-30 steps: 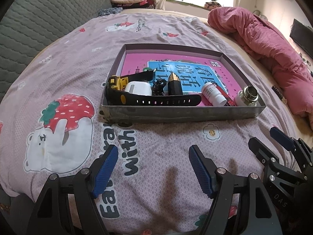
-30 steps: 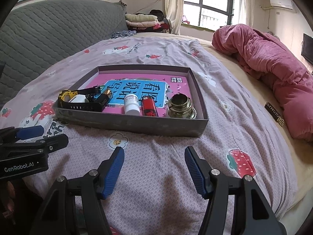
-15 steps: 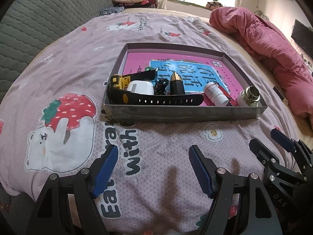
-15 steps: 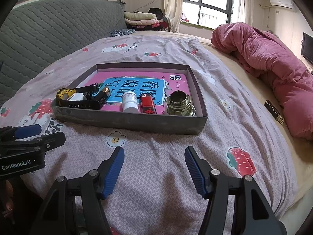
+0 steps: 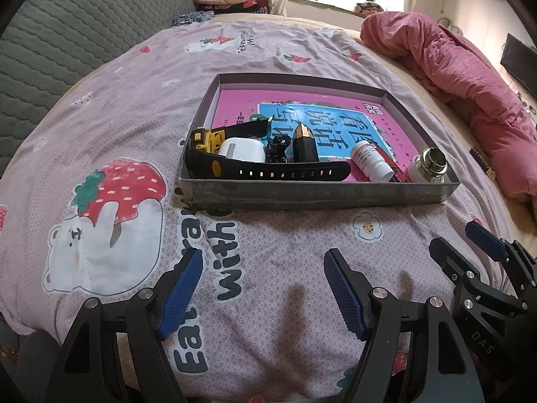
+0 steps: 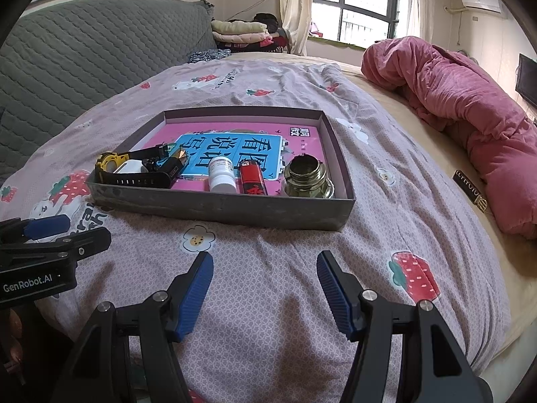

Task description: Organize rigid objects

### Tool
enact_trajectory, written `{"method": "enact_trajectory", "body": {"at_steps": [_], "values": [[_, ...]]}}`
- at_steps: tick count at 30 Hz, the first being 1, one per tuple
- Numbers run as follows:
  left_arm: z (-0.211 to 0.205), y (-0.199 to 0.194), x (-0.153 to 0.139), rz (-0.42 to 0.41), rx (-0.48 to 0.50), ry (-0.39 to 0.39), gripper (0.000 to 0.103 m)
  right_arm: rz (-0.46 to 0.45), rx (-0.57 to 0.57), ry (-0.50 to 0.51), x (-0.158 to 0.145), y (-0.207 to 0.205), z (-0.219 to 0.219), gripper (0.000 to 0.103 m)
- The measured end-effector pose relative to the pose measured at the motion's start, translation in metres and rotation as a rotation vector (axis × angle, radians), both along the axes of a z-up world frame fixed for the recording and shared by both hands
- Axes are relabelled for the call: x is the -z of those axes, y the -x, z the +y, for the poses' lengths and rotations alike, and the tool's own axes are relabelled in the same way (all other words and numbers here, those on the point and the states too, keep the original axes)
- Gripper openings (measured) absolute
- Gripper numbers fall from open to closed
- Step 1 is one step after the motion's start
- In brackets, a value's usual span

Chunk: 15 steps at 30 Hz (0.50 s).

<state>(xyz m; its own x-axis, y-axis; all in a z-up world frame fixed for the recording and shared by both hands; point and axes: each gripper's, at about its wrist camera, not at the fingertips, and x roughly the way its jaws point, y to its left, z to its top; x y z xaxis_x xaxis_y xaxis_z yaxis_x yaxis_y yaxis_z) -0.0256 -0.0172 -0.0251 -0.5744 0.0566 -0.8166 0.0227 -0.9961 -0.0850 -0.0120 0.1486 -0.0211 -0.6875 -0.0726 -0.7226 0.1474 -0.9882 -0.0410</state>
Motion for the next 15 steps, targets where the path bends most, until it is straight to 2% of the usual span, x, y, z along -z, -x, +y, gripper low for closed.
{"method": "enact_trajectory", "body": {"at_steps": [15], "values": [[0.0012, -0.0003, 0.001, -0.005, 0.002, 0.005, 0.076, -0.003, 0.004, 0.004, 0.0003, 0.0004, 0.0028, 0.064]]}}
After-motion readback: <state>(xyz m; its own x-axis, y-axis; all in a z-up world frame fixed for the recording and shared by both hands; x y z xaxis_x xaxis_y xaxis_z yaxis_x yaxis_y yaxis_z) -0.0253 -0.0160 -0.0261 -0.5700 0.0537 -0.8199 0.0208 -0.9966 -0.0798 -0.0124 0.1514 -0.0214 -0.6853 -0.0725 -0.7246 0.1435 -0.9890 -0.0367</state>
